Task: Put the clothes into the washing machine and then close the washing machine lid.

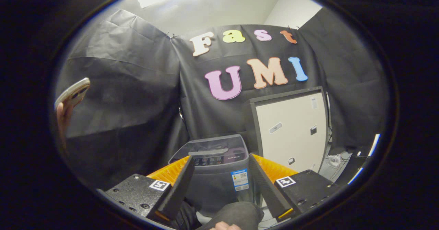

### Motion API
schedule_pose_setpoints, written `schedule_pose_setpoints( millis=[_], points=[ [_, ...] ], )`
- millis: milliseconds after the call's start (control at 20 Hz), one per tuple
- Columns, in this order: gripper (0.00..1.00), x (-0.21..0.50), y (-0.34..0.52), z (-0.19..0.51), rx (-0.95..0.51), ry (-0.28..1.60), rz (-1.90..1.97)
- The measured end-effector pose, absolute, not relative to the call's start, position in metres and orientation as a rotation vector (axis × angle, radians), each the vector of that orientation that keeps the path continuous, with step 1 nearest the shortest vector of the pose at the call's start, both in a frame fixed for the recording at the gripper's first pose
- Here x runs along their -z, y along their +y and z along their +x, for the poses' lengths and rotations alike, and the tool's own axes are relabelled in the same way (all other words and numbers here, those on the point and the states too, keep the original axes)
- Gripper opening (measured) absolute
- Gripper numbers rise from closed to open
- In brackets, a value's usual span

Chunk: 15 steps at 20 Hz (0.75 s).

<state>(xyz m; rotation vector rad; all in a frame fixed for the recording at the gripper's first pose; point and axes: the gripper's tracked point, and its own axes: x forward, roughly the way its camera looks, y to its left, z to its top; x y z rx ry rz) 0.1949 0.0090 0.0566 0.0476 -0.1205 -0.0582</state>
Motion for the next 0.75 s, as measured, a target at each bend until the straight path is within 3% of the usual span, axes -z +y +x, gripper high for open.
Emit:
schedule_pose_setpoints(
  millis=[750],
  points=[
    [0.97,-0.031,0.004,0.199,0.072,-0.090,0.013]
  ],
)
